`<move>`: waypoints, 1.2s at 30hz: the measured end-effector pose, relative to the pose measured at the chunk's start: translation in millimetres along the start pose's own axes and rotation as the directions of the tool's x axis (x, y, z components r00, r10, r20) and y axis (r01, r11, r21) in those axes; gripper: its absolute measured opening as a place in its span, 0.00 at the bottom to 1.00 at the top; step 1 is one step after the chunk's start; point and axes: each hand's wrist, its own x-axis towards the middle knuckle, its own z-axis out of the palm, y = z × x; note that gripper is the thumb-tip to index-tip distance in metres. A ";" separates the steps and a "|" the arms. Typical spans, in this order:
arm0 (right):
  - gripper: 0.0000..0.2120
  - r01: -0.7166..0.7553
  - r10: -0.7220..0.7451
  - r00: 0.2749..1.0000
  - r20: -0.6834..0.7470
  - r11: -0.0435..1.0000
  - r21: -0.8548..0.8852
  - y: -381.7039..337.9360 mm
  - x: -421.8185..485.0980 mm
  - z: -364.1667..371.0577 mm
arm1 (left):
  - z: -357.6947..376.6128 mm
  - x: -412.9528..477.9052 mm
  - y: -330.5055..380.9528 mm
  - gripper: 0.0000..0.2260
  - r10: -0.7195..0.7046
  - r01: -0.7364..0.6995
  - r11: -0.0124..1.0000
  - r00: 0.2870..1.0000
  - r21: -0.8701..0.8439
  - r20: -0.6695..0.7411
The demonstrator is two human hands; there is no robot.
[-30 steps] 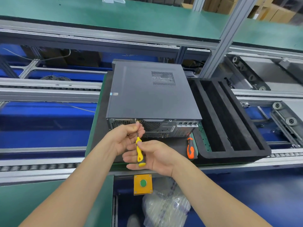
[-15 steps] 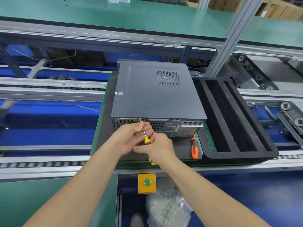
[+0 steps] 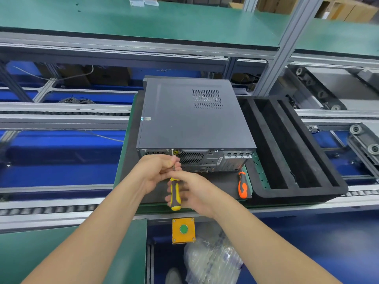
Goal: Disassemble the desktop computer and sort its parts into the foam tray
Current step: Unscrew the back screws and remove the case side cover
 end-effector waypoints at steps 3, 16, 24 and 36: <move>0.20 -0.098 0.058 0.959 0.278 0.986 0.132 1.2 -6.6 -17.0 | -4.5 2.3 -0.7 0.07 -0.018 0.017 1.000 0.999 0.019 0.039; 0.09 0.052 -0.065 0.976 0.209 0.996 0.066 8.2 -8.0 -10.5 | -9.9 6.1 -5.3 0.12 -0.057 0.094 0.979 0.979 -0.183 0.195; 0.16 0.103 -0.103 0.995 0.003 0.994 -0.037 -1.0 -2.0 3.1 | -11.1 0.5 2.0 0.08 -0.061 0.067 0.994 0.995 -0.084 0.072; 0.12 -0.017 0.018 0.999 0.027 1.000 -0.022 -6.5 3.9 14.0 | 2.6 7.8 3.8 0.11 0.012 -0.013 0.999 1.000 -0.047 -0.026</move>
